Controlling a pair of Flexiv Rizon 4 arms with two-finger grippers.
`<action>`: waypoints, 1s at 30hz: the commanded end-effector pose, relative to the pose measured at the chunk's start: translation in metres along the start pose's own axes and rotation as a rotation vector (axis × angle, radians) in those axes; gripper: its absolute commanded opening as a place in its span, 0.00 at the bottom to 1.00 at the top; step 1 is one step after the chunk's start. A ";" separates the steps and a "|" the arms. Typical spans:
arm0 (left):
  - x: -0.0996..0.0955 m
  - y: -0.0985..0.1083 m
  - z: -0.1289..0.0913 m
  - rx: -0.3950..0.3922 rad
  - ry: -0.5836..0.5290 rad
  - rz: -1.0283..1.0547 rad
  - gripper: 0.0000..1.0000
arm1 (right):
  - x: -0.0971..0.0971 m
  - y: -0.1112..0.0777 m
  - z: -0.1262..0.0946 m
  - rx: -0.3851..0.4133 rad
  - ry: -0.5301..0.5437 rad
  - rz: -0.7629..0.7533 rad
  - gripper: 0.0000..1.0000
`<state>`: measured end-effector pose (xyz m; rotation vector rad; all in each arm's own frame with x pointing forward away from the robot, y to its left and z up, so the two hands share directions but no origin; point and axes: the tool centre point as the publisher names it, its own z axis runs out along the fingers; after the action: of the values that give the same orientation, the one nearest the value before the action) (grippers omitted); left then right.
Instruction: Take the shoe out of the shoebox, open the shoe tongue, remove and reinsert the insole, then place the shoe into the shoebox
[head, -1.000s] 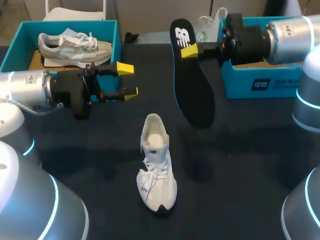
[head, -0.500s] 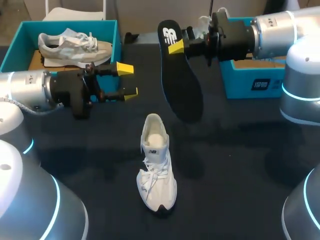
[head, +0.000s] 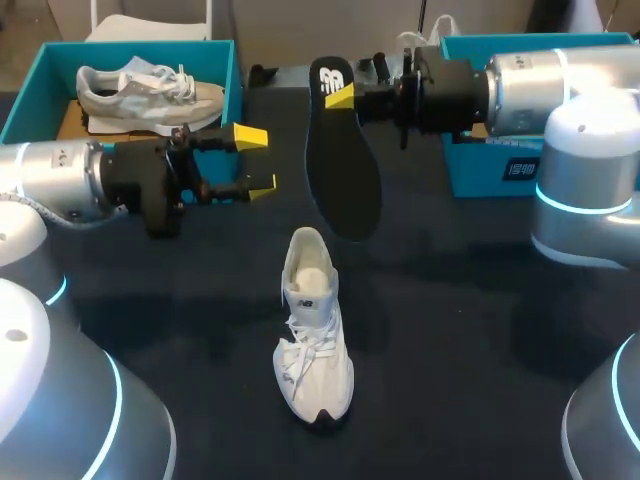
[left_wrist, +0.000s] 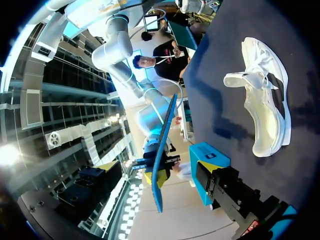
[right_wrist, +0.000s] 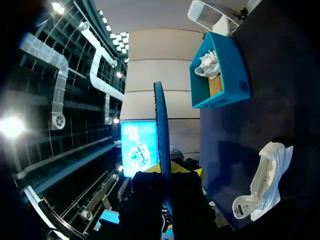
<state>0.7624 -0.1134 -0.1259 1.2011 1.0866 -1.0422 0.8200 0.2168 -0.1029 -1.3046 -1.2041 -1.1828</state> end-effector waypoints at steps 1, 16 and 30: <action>0.001 -0.001 0.001 -0.002 -0.001 0.002 1.00 | -0.003 -0.001 0.005 -0.024 -0.010 0.040 0.00; 0.010 0.007 0.025 -0.012 0.013 0.040 1.00 | -0.003 -0.001 0.005 -0.024 -0.010 0.040 0.00; 0.006 0.014 0.060 -0.034 0.013 -0.001 1.00 | -0.003 -0.001 0.005 -0.024 -0.010 0.040 0.00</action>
<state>0.7805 -0.1630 -0.1284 1.1873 1.1027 -1.0196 0.8201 0.2205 -0.1062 -1.3447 -1.1691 -1.1667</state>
